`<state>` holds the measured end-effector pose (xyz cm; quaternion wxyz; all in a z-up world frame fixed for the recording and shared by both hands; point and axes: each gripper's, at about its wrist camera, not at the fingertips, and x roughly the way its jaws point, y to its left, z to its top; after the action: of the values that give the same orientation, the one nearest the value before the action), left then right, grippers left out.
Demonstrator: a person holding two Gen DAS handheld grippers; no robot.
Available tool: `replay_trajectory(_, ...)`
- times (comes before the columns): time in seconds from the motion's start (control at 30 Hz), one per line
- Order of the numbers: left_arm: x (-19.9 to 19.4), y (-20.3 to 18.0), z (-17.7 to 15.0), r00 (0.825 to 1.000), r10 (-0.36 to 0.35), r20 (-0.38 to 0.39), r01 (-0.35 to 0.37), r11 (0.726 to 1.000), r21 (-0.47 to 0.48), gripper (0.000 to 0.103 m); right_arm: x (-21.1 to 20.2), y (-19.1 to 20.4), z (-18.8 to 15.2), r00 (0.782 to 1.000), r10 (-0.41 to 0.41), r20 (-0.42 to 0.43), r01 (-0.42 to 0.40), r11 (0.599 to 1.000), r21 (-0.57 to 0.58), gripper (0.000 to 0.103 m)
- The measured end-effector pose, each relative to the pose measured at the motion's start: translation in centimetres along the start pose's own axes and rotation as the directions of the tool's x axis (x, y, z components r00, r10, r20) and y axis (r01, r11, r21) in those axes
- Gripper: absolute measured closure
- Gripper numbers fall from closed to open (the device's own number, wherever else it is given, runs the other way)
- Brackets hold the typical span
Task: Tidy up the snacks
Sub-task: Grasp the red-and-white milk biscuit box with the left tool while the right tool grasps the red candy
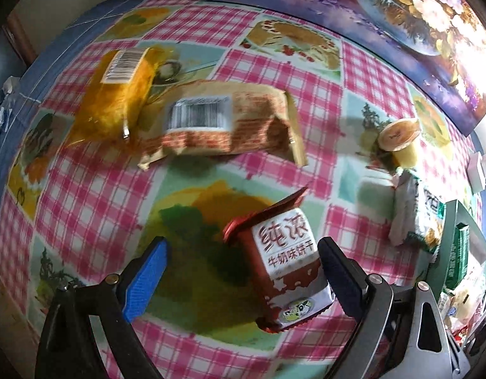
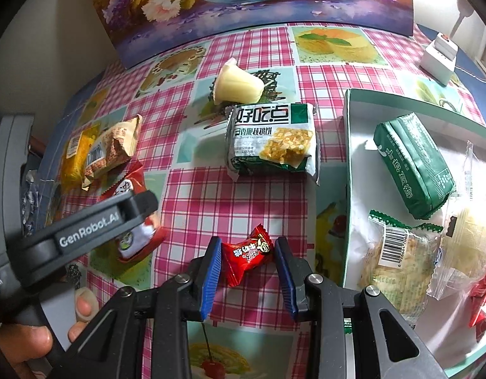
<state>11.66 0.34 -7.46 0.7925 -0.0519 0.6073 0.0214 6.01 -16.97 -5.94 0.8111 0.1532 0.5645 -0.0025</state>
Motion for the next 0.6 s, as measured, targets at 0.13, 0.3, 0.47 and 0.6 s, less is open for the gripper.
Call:
replay_trajectory(0.13, 0.0, 0.6, -0.4, 1.000, 0.005, 0.004, -0.005, 1.000, -0.017, 0.009, -0.1, 0.0, -0.1, 1.000, 0.001, -0.001, -0.001, 1.000, 0.003, 0.067)
replay_trajectory(0.3, -0.1, 0.2, -0.3, 1.000, 0.000, 0.018, 0.000, 1.000, 0.001, 0.022, 0.0, 0.0, 0.0, 1.000, -0.001, -0.001, 0.001, 1.000, 0.003, 0.067)
replay_trajectory(0.47, -0.6, -0.6, 0.0, 0.999, -0.022, 0.043, 0.021, 1.000, 0.016, 0.058, 0.0, 0.0, 0.0, 1.000, 0.000, -0.003, 0.000, 1.000, 0.006, 0.067)
replay_trajectory(0.6, -0.7, -0.4, -0.2, 0.998, -0.039, 0.045, 0.038, 0.999, 0.018, 0.061, 0.0, 0.0, 0.0, 1.000, 0.000, -0.003, 0.000, 1.000, 0.005, 0.067)
